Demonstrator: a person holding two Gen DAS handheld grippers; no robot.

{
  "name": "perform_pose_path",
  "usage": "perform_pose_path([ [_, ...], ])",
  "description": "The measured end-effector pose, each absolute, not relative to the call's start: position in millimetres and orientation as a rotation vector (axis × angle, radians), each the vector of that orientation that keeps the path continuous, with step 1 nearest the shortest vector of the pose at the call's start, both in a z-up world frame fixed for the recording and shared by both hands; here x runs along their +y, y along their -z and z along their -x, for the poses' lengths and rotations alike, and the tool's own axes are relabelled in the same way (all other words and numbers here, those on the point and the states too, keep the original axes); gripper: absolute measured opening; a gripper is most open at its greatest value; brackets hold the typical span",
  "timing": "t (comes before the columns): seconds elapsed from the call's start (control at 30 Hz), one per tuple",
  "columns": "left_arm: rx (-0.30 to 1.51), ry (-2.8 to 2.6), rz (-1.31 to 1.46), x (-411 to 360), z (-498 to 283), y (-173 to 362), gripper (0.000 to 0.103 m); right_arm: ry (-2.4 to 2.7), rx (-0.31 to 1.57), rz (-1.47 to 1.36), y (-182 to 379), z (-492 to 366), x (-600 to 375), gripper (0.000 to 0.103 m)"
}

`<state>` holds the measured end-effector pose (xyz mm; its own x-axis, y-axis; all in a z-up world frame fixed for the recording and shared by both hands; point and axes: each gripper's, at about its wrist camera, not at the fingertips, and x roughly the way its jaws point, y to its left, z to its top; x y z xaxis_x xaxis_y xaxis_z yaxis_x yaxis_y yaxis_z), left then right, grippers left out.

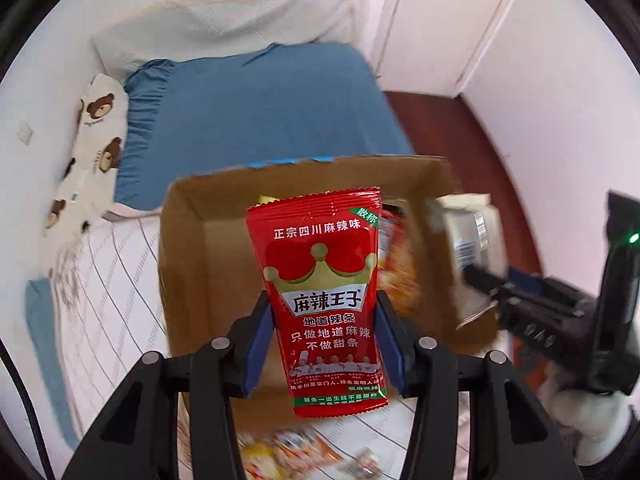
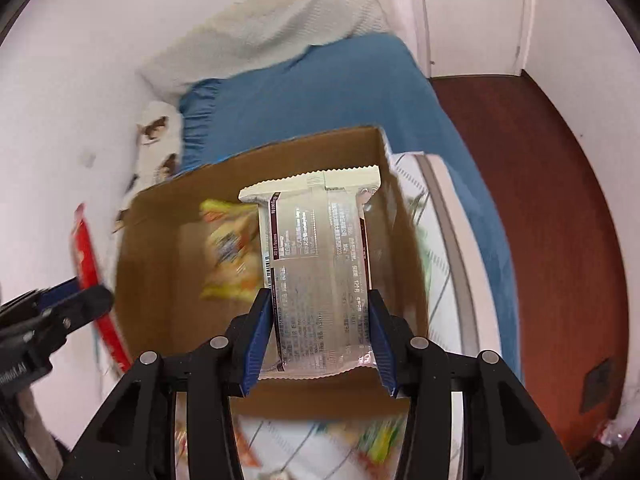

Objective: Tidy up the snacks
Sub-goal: 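Carry both packets into the box and release them beside the others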

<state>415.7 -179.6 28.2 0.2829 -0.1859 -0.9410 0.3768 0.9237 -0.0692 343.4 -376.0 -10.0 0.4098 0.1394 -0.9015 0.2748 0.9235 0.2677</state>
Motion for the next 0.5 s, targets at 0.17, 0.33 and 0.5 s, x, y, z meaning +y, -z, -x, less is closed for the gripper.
perform_pose_path([
  [0.17, 1.29, 0.301, -0.223, -180.1, -464.1, 14.0, 0.047, 0.13, 1.211, -0.412, 33.8, -395.9, -388.1, 0.049],
  [0.33, 1.356, 0.255, -0.229, -173.1, -494.8, 45.4, 0.054, 0.172, 1.258, -0.418, 61.6, -416.5, -394.2, 0.067],
  [0.5, 1.327, 0.254, -0.16, -162.0, -504.6, 52.7, 0.089, 0.175, 1.288, -0.384, 70.1, -416.9, -388.2, 0.091],
])
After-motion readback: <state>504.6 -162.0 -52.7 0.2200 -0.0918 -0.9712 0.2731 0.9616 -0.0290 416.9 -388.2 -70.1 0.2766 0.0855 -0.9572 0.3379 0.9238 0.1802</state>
